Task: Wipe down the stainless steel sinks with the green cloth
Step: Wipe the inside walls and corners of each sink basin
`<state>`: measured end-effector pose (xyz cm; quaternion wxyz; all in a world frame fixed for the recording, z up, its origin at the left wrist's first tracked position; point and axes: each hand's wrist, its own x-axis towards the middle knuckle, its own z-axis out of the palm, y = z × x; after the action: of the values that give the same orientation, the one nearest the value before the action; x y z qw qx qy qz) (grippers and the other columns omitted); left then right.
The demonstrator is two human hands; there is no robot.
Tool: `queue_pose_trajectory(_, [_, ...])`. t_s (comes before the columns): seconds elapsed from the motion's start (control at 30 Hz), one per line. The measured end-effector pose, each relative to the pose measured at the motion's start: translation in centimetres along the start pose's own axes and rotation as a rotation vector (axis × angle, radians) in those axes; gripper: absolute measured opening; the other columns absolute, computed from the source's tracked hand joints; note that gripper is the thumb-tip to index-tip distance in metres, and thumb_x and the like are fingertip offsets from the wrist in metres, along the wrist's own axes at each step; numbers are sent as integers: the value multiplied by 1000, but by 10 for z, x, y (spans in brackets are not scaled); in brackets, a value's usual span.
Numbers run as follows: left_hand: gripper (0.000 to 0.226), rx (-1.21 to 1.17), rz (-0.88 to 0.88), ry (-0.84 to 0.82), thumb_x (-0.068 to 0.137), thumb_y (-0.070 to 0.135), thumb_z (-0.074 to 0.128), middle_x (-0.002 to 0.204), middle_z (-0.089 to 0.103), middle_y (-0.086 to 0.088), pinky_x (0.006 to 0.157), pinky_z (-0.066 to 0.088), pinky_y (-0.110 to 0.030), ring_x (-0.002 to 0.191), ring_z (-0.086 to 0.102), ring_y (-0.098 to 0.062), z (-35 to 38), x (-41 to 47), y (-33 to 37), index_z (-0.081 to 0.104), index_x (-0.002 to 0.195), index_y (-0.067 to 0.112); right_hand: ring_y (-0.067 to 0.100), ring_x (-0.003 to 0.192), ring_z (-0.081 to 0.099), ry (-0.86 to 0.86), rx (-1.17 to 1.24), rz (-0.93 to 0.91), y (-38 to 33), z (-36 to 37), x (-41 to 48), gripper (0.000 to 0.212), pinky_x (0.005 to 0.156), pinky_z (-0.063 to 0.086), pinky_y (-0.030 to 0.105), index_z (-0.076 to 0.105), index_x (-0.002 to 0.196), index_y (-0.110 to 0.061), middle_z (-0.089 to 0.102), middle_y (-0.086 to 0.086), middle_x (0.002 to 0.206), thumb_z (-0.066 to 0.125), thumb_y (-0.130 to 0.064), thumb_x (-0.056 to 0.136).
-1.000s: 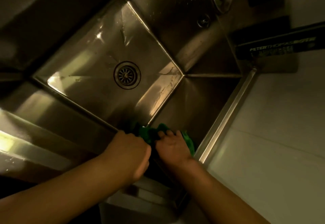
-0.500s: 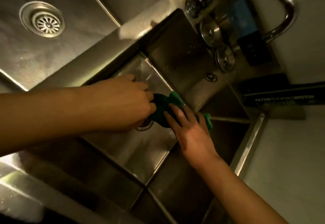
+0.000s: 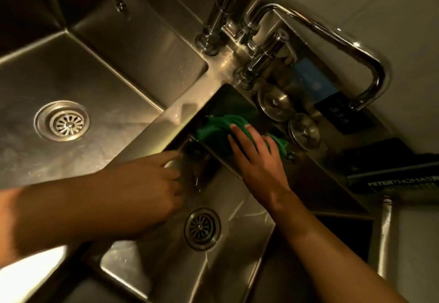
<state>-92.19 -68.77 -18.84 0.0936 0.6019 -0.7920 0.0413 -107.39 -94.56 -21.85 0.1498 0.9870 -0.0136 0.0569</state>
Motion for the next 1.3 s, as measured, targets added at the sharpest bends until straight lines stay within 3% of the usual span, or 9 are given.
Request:
queue_pose_trajectory(0.2, [18, -177, -109, 49, 80, 42, 66, 67, 61, 5, 105, 48, -50, 71, 63, -22, 10, -7, 5, 66, 70, 28, 39, 153, 19, 16, 0, -78, 12, 49, 15, 50, 123, 20, 51, 34, 155, -5, 21, 13, 167, 17, -12, 108])
queue_pose_trajectory(0.37, [24, -201, -183, -3, 62, 44, 77, 59, 59, 3, 99, 53, -49, 65, 65, -27, 9, -1, 8, 67, 62, 22, 39, 154, 12, -91, 12, -223, 5, 89, 21, 54, 125, 18, 49, 34, 155, -2, 16, 14, 168, 37, -7, 101])
queue_pose_trajectory(0.5, [27, -183, -154, -76, 66, 47, 62, 58, 61, 3, 95, 58, -50, 64, 67, -26, 4, 0, 4, 70, 63, 21, 40, 154, 7, -274, 10, -374, -1, 113, 27, 44, 125, 17, 51, 50, 143, 2, 14, 14, 167, 36, -8, 102])
queue_pose_trajectory(0.73, [23, -190, -173, -129, 65, 41, 72, 61, 63, -1, 94, 58, -47, 67, 65, -30, -9, 3, 2, 71, 65, 18, 41, 153, 14, -386, -197, -529, 19, 112, -8, 49, 124, 13, 50, 61, 135, -6, 25, 17, 164, 32, -8, 95])
queue_pose_trajectory(0.97, [32, -197, -197, -142, 85, 48, 56, 68, 65, 1, 92, 52, -48, 71, 61, -26, -6, -5, 2, 71, 72, 22, 36, 140, 45, -488, -208, -561, 77, 60, -83, 25, 115, 33, 46, 80, 104, -15, 57, 14, 145, 75, -23, 82])
queue_pose_trajectory(1.03, [34, -192, -183, -150, 86, 51, 54, 71, 66, 3, 90, 51, -48, 73, 61, -24, -4, -5, 1, 72, 76, 25, 36, 146, 38, -574, -195, -451, 97, 49, -109, 54, 121, 28, 48, 56, 142, -13, 41, 13, 157, 68, -32, 93])
queue_pose_trajectory(1.1, [33, -186, -177, -157, 86, 52, 54, 73, 68, 4, 89, 51, -47, 73, 62, -21, -3, -6, 0, 74, 79, 27, 34, 154, 17, -732, -226, -456, 110, 31, -127, 57, 125, 21, 48, 12, 158, -17, 15, 10, 168, 30, -35, 106])
queue_pose_trajectory(1.2, [33, -187, -186, -159, 88, 54, 52, 74, 69, 7, 91, 50, -44, 73, 62, -18, -3, -8, 0, 75, 82, 30, 41, 146, 35, -678, -219, -489, 122, 5, -137, 46, 117, 36, 55, 56, 138, 0, 38, 18, 158, 58, -18, 96])
queue_pose_trajectory(1.3, [33, -206, -197, -151, 88, 55, 51, 74, 67, 9, 89, 52, -44, 75, 61, -17, -4, -8, 1, 74, 82, 32, 42, 147, 32, -650, -258, -542, 129, -18, -134, 52, 117, 34, 55, 67, 127, -3, 39, 18, 158, 82, -15, 79])
